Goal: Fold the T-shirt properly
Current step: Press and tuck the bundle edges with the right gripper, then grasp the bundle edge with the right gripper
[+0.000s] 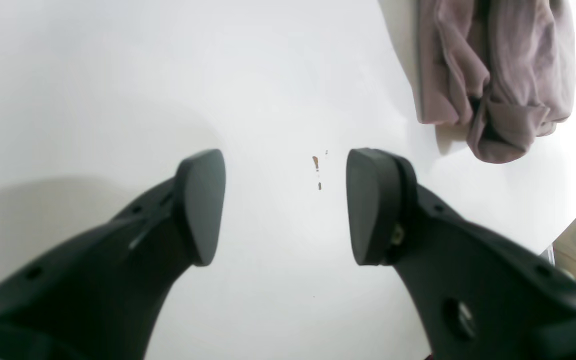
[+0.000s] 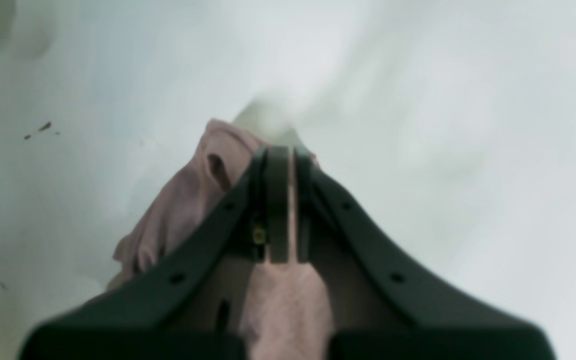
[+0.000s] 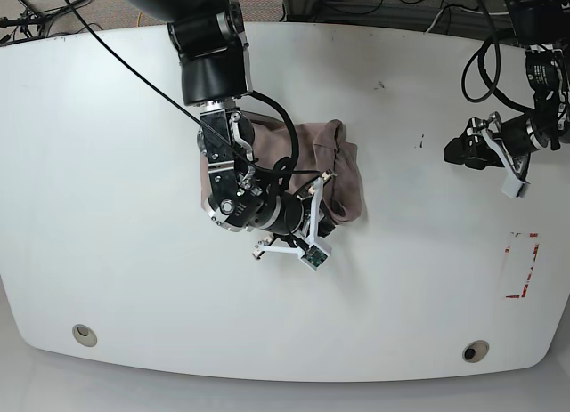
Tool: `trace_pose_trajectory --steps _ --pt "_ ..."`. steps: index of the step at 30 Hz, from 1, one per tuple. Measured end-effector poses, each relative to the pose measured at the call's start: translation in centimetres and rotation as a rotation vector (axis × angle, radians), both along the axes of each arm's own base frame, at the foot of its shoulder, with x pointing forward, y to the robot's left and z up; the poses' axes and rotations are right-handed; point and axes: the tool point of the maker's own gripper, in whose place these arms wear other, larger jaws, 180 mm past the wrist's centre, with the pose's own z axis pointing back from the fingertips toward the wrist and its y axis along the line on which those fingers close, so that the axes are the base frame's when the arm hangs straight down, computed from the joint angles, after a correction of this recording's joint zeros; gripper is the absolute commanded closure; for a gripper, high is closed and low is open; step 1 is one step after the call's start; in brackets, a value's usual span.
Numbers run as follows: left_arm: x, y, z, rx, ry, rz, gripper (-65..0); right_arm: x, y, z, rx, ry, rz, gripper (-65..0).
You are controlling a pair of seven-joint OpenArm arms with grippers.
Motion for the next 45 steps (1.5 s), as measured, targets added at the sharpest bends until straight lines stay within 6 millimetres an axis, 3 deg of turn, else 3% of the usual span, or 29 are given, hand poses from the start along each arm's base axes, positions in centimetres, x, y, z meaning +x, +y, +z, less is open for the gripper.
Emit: trace_pose_trajectory --steps 4,9,12,18,23,34,40,45 --pt "0.0 0.0 0.0 -0.001 -0.001 0.000 -35.8 -0.5 -0.1 -0.1 0.000 0.000 -0.003 -19.3" --pt "0.1 0.1 0.0 0.007 0.001 0.000 -35.8 -2.4 -0.4 0.7 0.028 -0.038 -0.021 -42.3" --pt "0.0 0.3 -0.5 0.036 0.013 -0.001 -35.8 -3.9 -0.6 0.8 0.037 -0.047 -0.030 -48.0" --pt "-0.1 -0.6 -1.8 0.069 0.038 -0.008 -35.8 -6.3 -0.9 0.4 0.047 -0.036 -0.040 -43.9" --pt "0.3 -0.5 -1.6 0.082 0.028 -0.011 -35.8 -7.7 -1.0 -1.1 0.046 0.009 -0.044 -40.1" --pt "0.4 -0.3 -1.5 0.085 0.025 -0.008 -35.8 -10.5 -0.8 -4.4 0.033 0.115 -0.037 -39.5" --pt "0.7 -0.3 -1.2 0.087 0.018 -0.008 -35.8 -12.4 1.7 -6.3 0.028 0.172 0.048 -39.3" --pt "1.1 -0.2 -0.9 0.087 0.006 -0.005 -35.8 -13.3 3.9 -6.0 0.043 0.160 0.120 -39.3"
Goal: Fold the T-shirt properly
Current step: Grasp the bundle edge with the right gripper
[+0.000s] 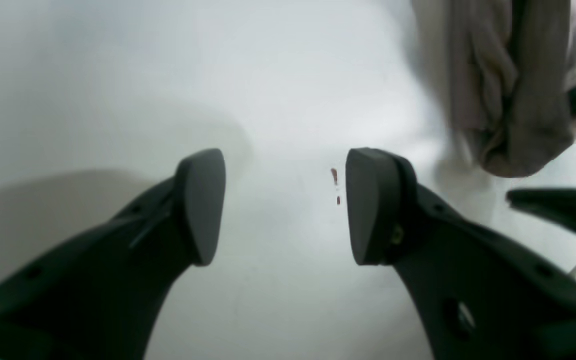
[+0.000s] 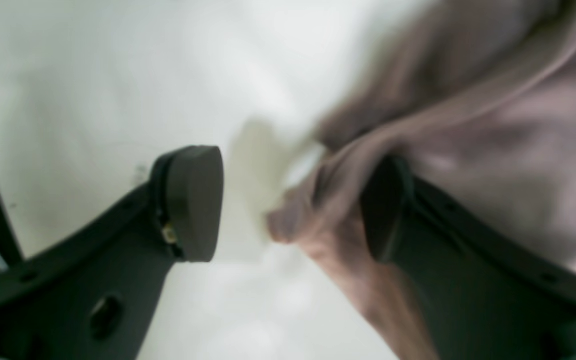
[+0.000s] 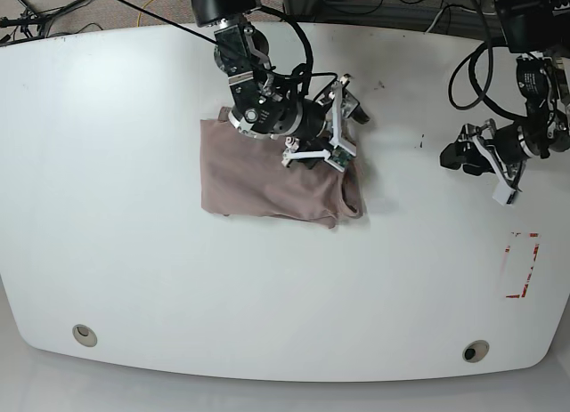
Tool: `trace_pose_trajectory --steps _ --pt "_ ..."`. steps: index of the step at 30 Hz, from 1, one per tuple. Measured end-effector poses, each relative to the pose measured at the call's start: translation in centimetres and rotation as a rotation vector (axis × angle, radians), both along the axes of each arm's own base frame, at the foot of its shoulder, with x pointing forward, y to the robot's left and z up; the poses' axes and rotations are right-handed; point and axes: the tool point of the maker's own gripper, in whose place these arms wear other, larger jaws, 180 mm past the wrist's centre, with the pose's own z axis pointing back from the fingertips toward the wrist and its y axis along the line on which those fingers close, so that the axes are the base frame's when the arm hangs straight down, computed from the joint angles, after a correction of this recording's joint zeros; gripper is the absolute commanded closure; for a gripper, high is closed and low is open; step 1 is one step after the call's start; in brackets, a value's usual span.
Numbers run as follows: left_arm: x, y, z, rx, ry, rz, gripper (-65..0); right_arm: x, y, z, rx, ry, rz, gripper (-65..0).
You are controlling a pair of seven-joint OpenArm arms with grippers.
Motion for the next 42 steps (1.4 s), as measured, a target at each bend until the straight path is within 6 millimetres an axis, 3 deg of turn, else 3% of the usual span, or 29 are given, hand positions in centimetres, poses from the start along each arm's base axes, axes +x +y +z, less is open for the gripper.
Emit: trace_pose_trajectory --steps 6,11,16,20,25,29,32,33,35,40,42 --pt "-0.1 0.1 -0.1 0.003 0.004 0.000 -35.8 0.3 2.7 2.0 0.035 -0.054 0.091 -39.3" --pt "-0.1 0.1 -0.1 0.002 0.003 0.001 -35.8 1.9 4.4 4.6 0.148 -0.064 0.093 -39.3" --pt "-0.2 -0.1 0.0 0.010 0.006 -0.010 -35.8 4.5 3.6 5.4 0.157 -0.070 0.033 -39.3" --pt "-0.3 -1.1 1.2 0.066 -0.012 -0.086 -35.8 6.2 1.2 6.7 0.186 -0.101 -0.031 -39.3" --pt "0.2 -6.1 4.0 0.114 -0.134 -0.278 -35.8 8.7 -4.1 6.9 0.159 -0.138 -0.155 -36.9" --pt "-0.5 -11.5 6.8 0.107 -0.252 -0.438 -35.8 9.5 -9.0 5.8 0.122 -0.127 -0.237 -19.8" --pt "-0.8 -13.6 7.8 0.098 -0.295 -0.482 -35.3 9.4 -11.6 5.0 0.102 -0.106 -0.275 -7.0" --pt "-1.0 -14.5 7.9 0.086 -0.303 -0.499 -33.5 9.4 -12.9 4.8 0.100 -0.098 -0.296 -3.2" --pt "-1.3 -15.6 7.7 0.070 -0.297 -0.517 -27.8 9.4 -14.4 4.4 0.077 -0.095 -0.314 -1.7" --pt "-1.9 -18.2 6.1 0.047 -0.265 -0.542 -9.3 9.7 -16.7 4.3 0.040 -0.108 -0.326 -4.0" --pt "-1.8 -19.1 5.4 0.048 -0.266 -0.546 -7.5 9.9 -17.5 3.9 0.020 -0.105 -0.332 -4.0"
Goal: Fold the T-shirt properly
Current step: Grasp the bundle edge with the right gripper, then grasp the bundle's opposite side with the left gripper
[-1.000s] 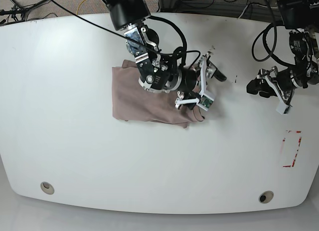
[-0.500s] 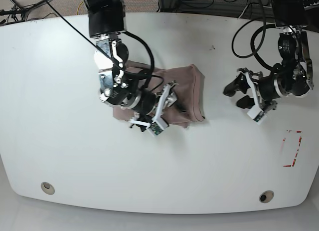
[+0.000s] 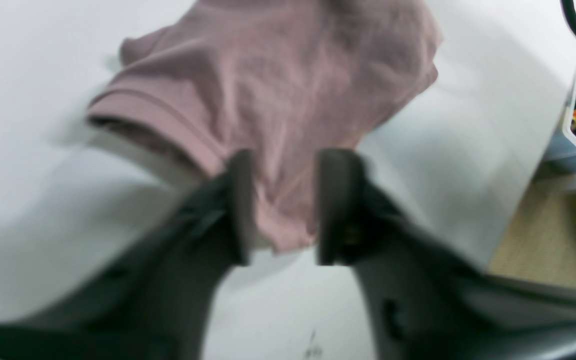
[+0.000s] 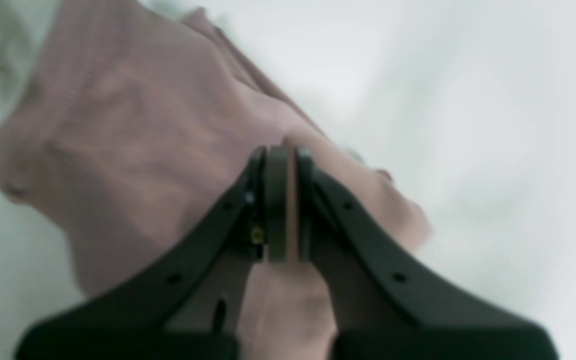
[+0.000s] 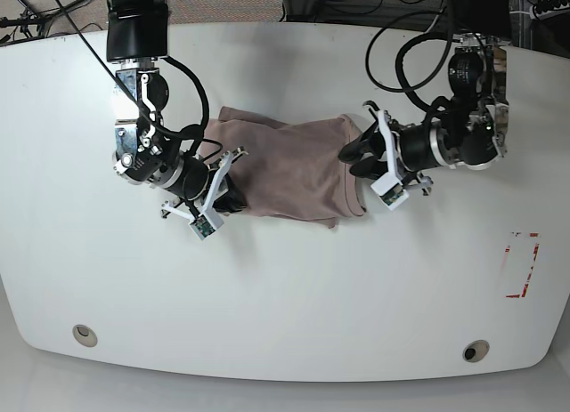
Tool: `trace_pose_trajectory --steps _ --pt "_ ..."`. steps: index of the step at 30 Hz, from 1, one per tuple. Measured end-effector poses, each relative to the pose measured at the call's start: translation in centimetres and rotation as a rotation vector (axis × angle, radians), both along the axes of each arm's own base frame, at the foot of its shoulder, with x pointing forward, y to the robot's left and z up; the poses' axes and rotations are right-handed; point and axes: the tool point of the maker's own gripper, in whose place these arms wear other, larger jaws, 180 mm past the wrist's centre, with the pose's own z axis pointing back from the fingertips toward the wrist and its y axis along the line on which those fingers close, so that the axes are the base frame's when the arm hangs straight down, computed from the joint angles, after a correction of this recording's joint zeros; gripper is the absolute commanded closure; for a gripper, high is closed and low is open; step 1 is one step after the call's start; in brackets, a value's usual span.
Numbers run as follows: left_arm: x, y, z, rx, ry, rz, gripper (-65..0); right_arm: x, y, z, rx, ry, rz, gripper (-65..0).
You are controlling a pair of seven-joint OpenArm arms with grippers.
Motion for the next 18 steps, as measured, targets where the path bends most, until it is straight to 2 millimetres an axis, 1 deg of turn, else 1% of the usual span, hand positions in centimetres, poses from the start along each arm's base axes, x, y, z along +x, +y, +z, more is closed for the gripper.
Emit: trace_pose_trajectory --steps 3,6,9,13,14,17,18 --pt "-0.1 -1.4 -0.8 -0.002 0.007 -0.011 -7.9 0.0 -1.0 -0.9 -0.037 0.020 -0.008 -4.0" --pt "-0.3 -2.8 -2.0 0.007 0.021 -0.023 -7.8 0.1 -1.9 -1.3 -0.054 0.030 -0.012 -4.0" --pt "-0.6 -3.6 -3.3 0.029 0.046 -0.028 -7.8 1.1 -3.2 -1.2 -0.062 0.016 -0.039 -4.0" --pt "-0.8 -4.7 -4.4 -0.005 0.066 -0.012 -8.1 2.0 -5.0 -1.4 -0.082 0.007 -0.072 -4.0" --pt "-0.8 -4.7 -4.8 -0.002 0.076 -0.007 -8.1 2.2 -5.3 -1.5 -0.084 0.002 -0.079 -4.0" --pt "-1.0 -4.1 -6.7 0.032 0.114 0.008 -8.1 2.0 -5.8 -3.0 -0.081 0.029 -0.096 -4.0" --pt "-1.2 -3.7 -7.8 0.054 0.138 0.016 -8.1 1.8 -5.8 -3.8 -0.070 0.046 -0.101 -4.0"
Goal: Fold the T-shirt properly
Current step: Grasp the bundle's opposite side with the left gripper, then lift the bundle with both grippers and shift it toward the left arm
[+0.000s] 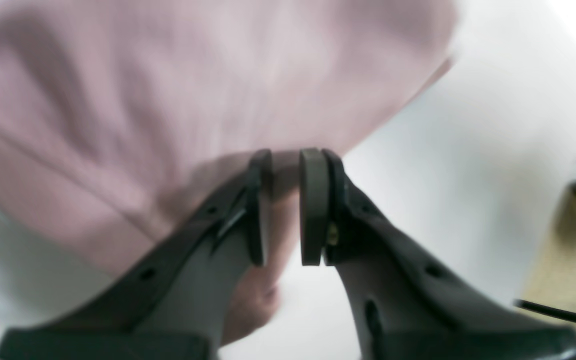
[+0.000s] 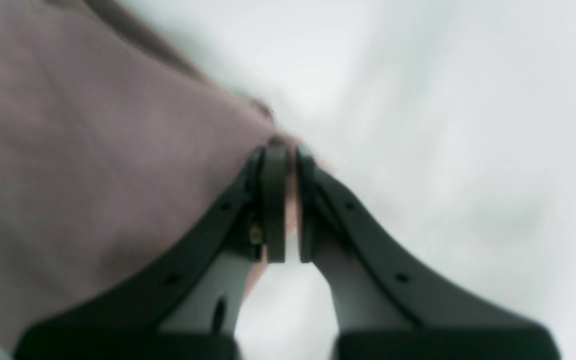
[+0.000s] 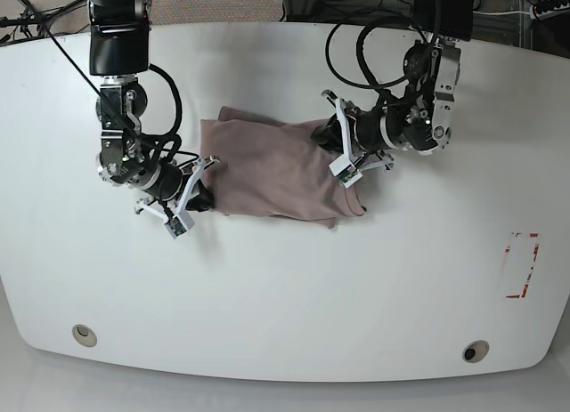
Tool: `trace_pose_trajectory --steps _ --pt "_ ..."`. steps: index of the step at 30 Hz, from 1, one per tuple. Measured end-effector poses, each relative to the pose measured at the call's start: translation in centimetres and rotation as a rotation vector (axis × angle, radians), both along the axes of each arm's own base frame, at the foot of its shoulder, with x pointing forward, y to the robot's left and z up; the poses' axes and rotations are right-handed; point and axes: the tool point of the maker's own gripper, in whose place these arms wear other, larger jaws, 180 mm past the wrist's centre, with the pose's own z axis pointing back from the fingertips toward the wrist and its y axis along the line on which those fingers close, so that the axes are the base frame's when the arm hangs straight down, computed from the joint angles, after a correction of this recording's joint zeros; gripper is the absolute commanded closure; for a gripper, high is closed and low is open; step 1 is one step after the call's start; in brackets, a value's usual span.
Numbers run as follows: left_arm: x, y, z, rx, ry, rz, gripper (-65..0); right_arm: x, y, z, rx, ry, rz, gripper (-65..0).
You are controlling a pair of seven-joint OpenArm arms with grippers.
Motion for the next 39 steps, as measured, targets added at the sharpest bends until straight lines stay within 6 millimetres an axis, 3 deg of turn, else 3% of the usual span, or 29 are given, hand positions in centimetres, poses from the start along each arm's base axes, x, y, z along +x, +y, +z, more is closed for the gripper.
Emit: trace_pose_trajectory --steps 3,8,12,18,24,30,39 --pt "-0.3 0.6 -1.5 0.023 0.041 0.008 -8.1 -0.9 0.3 -1.2 0.010 0.026 0.018 -3.8" --pt "1.0 1.5 -1.2 0.048 0.022 0.009 -8.2 -2.5 0.6 -2.2 0.029 0.046 0.030 -3.8" --pt "1.5 3.5 -1.2 0.092 0.006 0.013 -8.2 -3.4 0.7 -2.6 0.062 0.057 0.013 -3.8" --pt "2.6 5.9 -1.0 0.156 -0.012 0.019 -8.2 -4.8 2.4 -2.9 0.112 0.054 0.004 -3.6" --pt "4.8 6.3 0.3 0.157 -0.053 0.030 -8.2 -7.1 4.2 -3.0 0.165 0.055 0.008 -3.6" --pt "6.0 7.0 -0.9 0.164 -0.004 0.051 -8.2 -9.1 6.1 -3.2 0.199 0.073 0.002 -3.6" --pt "7.4 7.0 -1.1 0.179 0.002 0.021 -8.2 -12.2 9.3 -3.2 0.223 0.099 0.017 -3.6"
